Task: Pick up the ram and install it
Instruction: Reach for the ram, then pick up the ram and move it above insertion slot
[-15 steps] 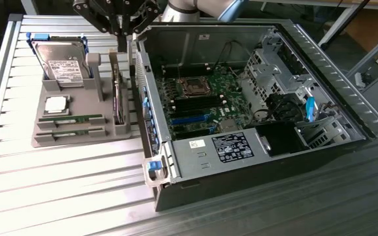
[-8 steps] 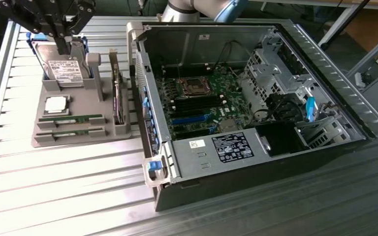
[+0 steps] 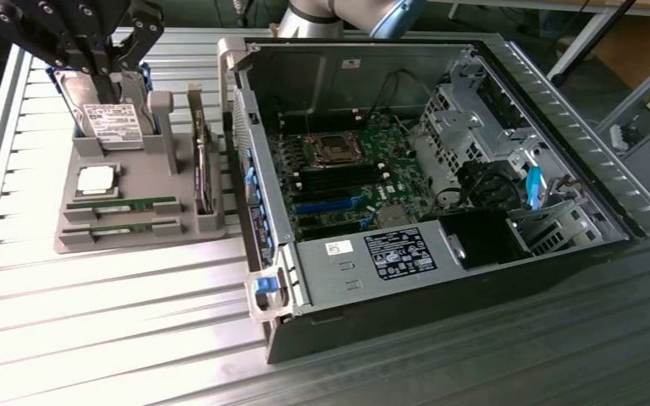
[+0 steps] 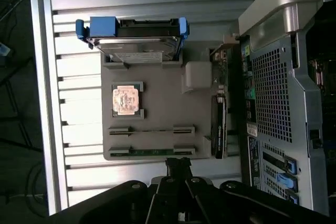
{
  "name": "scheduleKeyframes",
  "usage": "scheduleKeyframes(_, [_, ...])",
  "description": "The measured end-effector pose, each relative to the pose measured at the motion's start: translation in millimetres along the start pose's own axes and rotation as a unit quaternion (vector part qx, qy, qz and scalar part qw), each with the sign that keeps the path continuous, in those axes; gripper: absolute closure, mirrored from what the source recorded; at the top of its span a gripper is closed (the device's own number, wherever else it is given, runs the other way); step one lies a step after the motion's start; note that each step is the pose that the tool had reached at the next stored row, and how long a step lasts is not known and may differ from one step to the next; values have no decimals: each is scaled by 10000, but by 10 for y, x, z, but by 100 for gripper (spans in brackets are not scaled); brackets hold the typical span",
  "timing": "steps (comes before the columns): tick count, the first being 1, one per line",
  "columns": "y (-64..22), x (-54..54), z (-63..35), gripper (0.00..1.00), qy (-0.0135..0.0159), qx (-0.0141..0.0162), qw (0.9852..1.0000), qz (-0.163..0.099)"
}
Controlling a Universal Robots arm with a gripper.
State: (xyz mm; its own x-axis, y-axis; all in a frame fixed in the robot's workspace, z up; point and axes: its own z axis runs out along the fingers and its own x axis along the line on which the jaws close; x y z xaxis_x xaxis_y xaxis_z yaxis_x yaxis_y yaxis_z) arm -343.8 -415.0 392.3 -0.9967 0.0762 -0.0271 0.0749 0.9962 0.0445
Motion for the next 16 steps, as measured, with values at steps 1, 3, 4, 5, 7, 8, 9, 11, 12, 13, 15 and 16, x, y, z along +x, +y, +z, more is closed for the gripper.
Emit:
scheduleKeyframes(1, [-26, -2, -1, 91, 0, 0, 10000, 0])
scheduleKeyframes(3, [-28, -2, -1, 91, 0, 0, 10000, 0])
scheduleKeyframes(4, [-28, -2, -1, 91, -1, 0, 10000, 0])
scheduleKeyframes(5, [-28, -2, 0, 91, -1, 0, 10000, 0])
scheduleKeyframes(7, [-28, -2, 0, 91, 16, -10, 9993, -378])
scheduleKeyframes(8, [-28, -2, 1, 91, 24, -15, 9985, -550])
scheduleKeyframes(9, [-28, -2, 2, 91, 37, -23, 9965, -837])
scheduleKeyframes(11, [-28, -1, 4, 91, 56, -36, 9917, -1283])
scheduleKeyframes(12, [-28, -2, 5, 91, 67, -42, 9884, -1519])
scheduleKeyframes(13, [-28, -2, 7, 91, 75, -47, 9854, -1703])
scheduleKeyframes(15, [-29, -2, 11, 91, 94, -58, 9771, -2126])
scheduleKeyframes(16, [-28, -2, 14, 91, 102, -63, 9728, -2313])
